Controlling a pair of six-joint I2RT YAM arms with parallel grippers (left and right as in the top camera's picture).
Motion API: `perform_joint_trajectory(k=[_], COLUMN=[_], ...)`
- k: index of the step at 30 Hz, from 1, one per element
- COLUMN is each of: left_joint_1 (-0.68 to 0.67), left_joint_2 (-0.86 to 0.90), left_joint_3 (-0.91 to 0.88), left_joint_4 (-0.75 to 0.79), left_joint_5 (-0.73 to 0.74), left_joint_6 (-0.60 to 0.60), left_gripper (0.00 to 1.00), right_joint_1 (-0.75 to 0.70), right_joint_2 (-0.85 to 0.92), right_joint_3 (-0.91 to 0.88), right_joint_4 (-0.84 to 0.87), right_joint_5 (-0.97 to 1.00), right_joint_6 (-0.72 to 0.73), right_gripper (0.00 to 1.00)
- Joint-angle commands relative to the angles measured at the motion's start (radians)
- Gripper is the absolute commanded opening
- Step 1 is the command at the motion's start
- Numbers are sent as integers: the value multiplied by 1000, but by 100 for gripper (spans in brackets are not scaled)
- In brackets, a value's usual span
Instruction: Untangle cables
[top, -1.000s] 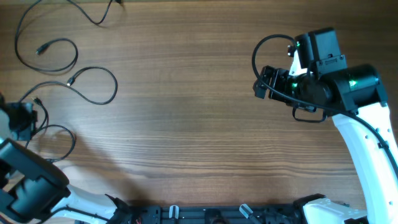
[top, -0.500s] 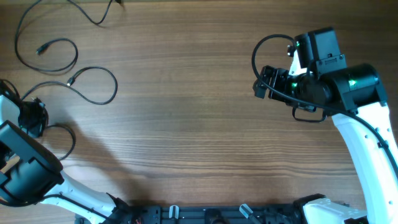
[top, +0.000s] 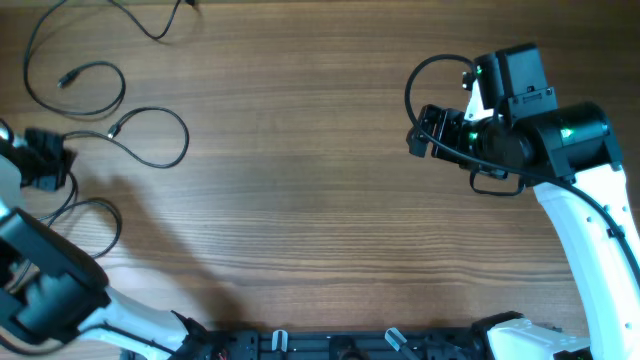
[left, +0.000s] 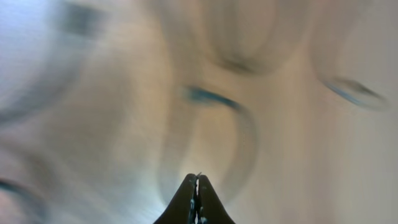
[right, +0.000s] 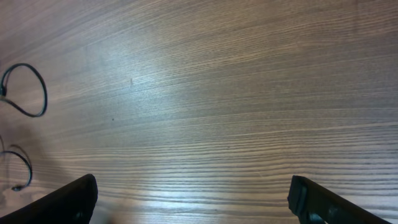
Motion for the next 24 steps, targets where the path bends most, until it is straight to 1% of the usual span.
perform_joint_trajectory(k=[1, 2, 3, 4, 5, 6, 7, 8, 9, 10, 12, 16, 20, 24], left_joint_1=[-179, -236, -320, -427, -514, -602, -686, -765, -851, -929, -1003, -1035, -1034, -1035], left_joint_2=[-164, -179, -189, -189, -183, -174, -164, -152, -137, -123, -117, -117, -117, -117], left_joint_3=[32, 32, 32, 32, 32, 32, 32, 32, 32, 32, 32, 32, 32, 32], left_joint_4=[-14, -20, -29, -45, -66, -87, -105, -117, -123, -123, -122, -123, -129, -130], left_joint_5=[273, 265, 236, 174, 94, -10, -114, -210, -296, -330, -329, -330, -348, -347], left_joint_6=[170, 202, 233, 259, 265, 265, 264, 264, 247, 208, 168, 163, 177, 177], left_gripper=[11, 17, 27, 50, 62, 68, 77, 100, 100, 100, 100, 100, 100, 100], right_joint_1=[-3, -3, -3, -3, -3, -3, -3, -3, -3, -3, -3, -3, -3, -3], right_joint_2=[8, 8, 8, 8, 8, 8, 8, 7, 2, -8, -38, -143, -310, -514], right_joint_3=[-8, -8, -8, -8, -8, -8, -8, -8, -8, -8, -8, -8, -8, -31], right_joint_4=[5, 4, 1, -6, -11, -19, -26, -29, -33, -35, -49, -86, -159, -212], right_joint_5=[-16, -24, -29, -28, -28, -27, -28, -27, -28, -27, -22, 45, 69, 154], right_joint_6=[11, 10, 10, 9, 9, 7, -1, -3, -3, -3, -3, 13, 12, 12], right_gripper=[100, 100, 100, 100, 100, 99, 100, 100, 100, 100, 100, 100, 100, 100])
